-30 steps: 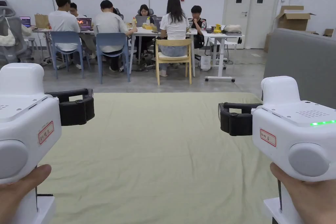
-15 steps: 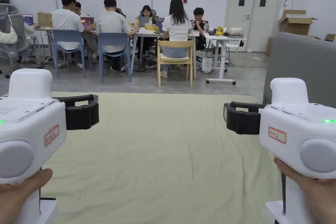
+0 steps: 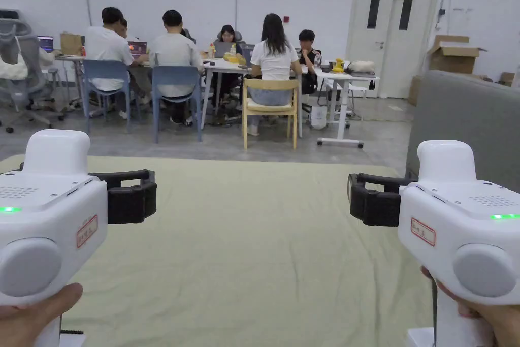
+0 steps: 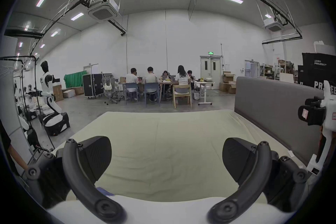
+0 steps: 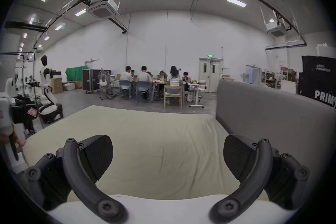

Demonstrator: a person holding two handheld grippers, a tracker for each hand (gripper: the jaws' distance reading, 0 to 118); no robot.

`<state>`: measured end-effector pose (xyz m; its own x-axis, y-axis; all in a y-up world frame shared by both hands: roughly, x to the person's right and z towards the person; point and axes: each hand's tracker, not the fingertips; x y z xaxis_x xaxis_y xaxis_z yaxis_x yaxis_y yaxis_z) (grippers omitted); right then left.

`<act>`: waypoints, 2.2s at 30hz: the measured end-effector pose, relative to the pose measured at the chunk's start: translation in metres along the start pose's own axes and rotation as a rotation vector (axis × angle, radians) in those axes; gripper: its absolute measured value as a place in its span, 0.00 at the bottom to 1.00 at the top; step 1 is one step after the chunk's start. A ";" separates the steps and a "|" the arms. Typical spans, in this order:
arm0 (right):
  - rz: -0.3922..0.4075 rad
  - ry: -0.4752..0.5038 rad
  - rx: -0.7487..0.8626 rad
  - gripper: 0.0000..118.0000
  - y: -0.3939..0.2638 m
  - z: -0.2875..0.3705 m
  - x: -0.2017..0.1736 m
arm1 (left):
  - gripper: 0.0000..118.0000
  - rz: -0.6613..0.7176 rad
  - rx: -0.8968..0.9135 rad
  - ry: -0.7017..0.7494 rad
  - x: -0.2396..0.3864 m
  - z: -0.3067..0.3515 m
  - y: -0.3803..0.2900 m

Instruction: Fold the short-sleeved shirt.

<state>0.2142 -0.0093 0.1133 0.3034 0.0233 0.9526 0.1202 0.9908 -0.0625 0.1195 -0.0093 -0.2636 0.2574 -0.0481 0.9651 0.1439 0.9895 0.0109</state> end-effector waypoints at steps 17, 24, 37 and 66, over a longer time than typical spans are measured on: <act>-0.084 0.069 -0.045 1.00 0.014 -0.002 0.011 | 1.00 0.041 0.011 0.022 -0.012 0.002 0.007; -0.110 0.126 -0.158 1.00 0.020 -0.010 0.017 | 1.00 0.045 0.002 0.013 -0.007 0.003 0.007; -0.005 0.022 -0.049 1.00 0.009 -0.002 0.004 | 1.00 0.065 -0.001 0.017 -0.007 -0.001 0.008; -0.059 0.119 -0.103 1.00 0.012 -0.004 0.002 | 1.00 0.046 -0.034 0.024 -0.006 -0.001 0.002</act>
<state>0.2197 0.0024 0.1133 0.4017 -0.0567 0.9140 0.2359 0.9708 -0.0435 0.1192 -0.0069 -0.2694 0.2868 -0.0064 0.9580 0.1634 0.9856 -0.0424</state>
